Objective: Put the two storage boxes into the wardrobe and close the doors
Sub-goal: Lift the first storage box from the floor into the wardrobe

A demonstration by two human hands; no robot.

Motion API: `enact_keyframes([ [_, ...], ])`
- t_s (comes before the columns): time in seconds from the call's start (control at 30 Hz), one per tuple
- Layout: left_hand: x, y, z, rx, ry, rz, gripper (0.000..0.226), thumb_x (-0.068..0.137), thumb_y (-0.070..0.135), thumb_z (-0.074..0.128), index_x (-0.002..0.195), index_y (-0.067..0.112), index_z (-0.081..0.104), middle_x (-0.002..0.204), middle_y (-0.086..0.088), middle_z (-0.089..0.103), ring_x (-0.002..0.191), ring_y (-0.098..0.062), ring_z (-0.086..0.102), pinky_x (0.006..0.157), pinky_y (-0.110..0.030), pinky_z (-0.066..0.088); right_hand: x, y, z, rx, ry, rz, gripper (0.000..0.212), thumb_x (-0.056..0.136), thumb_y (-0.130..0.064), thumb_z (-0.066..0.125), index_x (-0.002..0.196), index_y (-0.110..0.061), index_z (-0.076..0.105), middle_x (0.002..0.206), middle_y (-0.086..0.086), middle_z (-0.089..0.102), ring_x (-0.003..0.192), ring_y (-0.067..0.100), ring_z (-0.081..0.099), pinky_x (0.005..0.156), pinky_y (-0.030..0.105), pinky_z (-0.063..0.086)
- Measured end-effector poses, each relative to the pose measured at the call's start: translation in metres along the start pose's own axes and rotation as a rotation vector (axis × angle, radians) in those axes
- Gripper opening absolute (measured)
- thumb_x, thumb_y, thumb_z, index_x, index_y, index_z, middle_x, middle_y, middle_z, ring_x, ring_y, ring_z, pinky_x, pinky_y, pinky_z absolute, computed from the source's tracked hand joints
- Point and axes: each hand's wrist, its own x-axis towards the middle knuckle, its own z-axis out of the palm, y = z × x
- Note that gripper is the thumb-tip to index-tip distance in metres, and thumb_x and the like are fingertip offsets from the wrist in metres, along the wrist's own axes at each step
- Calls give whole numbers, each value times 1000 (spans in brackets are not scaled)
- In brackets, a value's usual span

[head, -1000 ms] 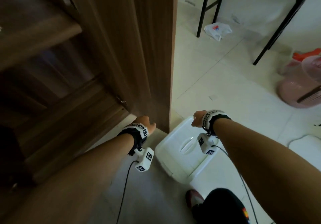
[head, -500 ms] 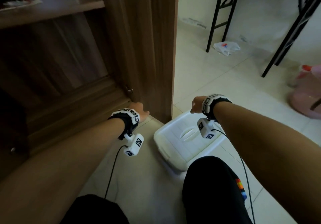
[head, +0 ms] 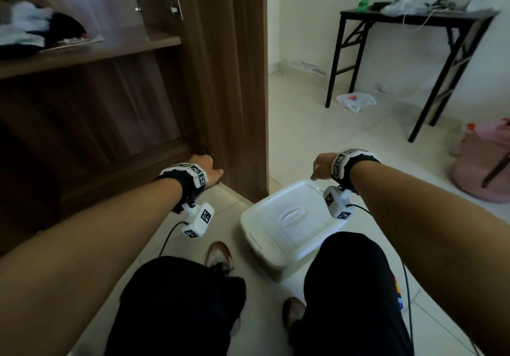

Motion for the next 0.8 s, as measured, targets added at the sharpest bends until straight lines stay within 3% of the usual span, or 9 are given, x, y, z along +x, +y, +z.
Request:
enact_keyframes([
  [0.13,6,20,13,10,-10,16,53,95,50,54,124,6,63,128,-17,62,113,-35,63,90,-39,51,3,19,11,-76,-49,38,43,92,-39,66,130,-17,65,137,6,62,125,33,59,105,42,48],
  [0.27,21,30,40,-13,-55,10,53,94,52,55,121,7,63,126,-16,63,111,-35,64,91,-41,53,24,30,29,-106,-97,41,48,92,-43,65,130,-13,63,135,9,63,123,33,60,106,44,48],
  [0.43,54,26,97,35,-161,-32,70,88,60,47,139,13,54,143,-14,55,126,-35,57,102,-41,47,69,41,65,-111,-151,53,48,94,-43,62,130,-10,64,131,11,66,119,33,62,104,45,50],
  [0.67,92,8,183,61,-308,-92,76,90,63,43,142,9,47,144,-17,54,125,-35,57,95,-39,46,126,75,129,-13,-143,155,45,95,-37,57,126,-4,60,126,17,65,112,35,64,99,44,53],
  [0.8,111,10,220,5,-354,-124,76,92,59,45,147,7,39,149,-18,49,128,-35,54,93,-38,44,158,83,150,58,-125,221,50,97,-37,54,136,-6,51,136,20,58,120,37,59,100,44,50],
])
